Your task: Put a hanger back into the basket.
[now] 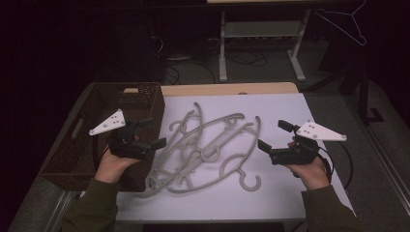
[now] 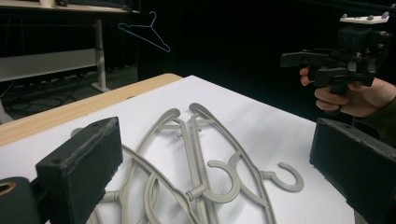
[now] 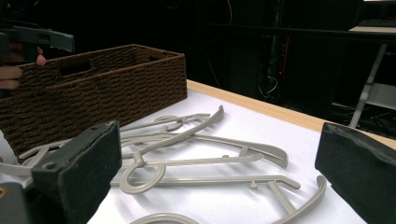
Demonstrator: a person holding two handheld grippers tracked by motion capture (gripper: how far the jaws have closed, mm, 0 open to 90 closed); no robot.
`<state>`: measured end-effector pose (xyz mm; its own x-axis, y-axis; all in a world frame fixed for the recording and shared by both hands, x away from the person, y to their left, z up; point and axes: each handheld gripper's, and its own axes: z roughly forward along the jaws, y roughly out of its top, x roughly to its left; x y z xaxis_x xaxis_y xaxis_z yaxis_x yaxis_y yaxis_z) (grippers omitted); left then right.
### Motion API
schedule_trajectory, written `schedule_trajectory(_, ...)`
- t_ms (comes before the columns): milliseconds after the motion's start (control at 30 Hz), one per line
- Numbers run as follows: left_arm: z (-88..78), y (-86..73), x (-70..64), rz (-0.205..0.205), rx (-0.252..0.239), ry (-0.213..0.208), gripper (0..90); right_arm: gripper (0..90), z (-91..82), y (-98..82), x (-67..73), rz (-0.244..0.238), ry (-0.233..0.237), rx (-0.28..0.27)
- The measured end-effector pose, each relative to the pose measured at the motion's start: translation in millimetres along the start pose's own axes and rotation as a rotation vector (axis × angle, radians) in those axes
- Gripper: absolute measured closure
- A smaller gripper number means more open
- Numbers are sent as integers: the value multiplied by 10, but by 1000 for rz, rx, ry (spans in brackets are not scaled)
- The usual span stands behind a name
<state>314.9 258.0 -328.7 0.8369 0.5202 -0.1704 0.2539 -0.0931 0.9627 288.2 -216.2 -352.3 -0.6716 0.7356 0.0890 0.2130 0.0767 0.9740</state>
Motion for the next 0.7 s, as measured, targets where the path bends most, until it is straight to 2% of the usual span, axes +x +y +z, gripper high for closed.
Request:
schedule_trajectory(100, 23, 16, -18, -2, 9, -3, 19, 3, -7, -5, 5, 4, -1, 10)
schedule_trajectory(200, 88, 67, -87, 28, 50, 2, 19, 3, -32, -25, 2, -6, -8, 28)
schedule_trajectory(367, 164, 96, -143, 42, 85, 2, 19, 3, -77, -82, -28, -1, -24, 37)
schedule_trajectory(400, 199, 109, -170, 53, 106, 2, 19, 3, -94, -110, -43, -6, -32, 42)
schedule_trajectory(500, 238, 118, -194, 53, 118, 4, 20, 3, -114, -140, -50, -3, -34, 46)
schedule_trajectory(700, 353, 144, -253, 67, 181, 12, 21, 3, -169, -241, -72, 8, -45, 67)
